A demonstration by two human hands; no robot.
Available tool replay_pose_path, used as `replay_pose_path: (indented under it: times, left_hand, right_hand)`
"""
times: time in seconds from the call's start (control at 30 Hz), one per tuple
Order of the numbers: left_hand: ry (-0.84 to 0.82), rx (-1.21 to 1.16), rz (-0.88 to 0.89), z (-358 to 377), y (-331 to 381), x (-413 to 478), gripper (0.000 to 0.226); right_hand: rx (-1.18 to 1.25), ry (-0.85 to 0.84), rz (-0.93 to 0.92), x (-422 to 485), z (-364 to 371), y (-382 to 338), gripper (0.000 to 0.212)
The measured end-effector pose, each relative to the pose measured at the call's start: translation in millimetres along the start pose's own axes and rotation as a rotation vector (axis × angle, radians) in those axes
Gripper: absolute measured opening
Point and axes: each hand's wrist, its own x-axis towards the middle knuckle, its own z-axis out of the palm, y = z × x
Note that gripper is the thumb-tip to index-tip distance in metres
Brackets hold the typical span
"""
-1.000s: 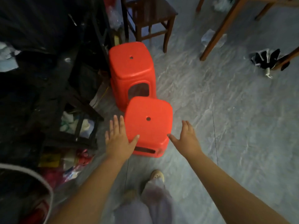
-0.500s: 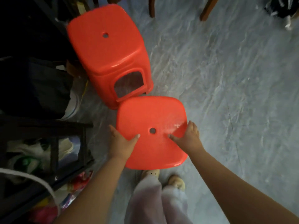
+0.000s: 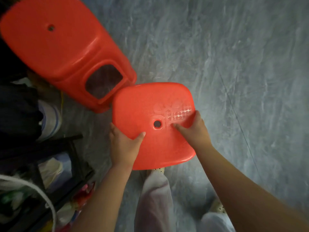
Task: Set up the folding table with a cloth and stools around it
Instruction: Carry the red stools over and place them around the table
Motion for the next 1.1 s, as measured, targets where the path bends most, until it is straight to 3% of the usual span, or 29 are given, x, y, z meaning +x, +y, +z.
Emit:
replay_pose_path:
  times: [0.2, 0.47, 0.7, 1.1]
  left_hand:
    - [-0.110, 0.059, 0.218, 48, 81, -29, 0.110]
    - [-0.349, 0.226, 0.513, 169, 209, -130, 0.110]
    - [-0.554, 0.320, 0.648, 329, 309, -270, 0.121]
    - [-0.893, 0.421, 0.854, 636, 442, -538, 0.110]
  right_hand:
    - [0.166, 0.104, 0.096, 6, -83, 66, 0.073]
    - [0.329, 0.264, 0.192, 5, -239, 208, 0.076]
    - [0.427, 0.383, 0.293, 0, -397, 384, 0.077]
    - [0.494, 0.598, 0.565, -43, -618, 704, 0.081]
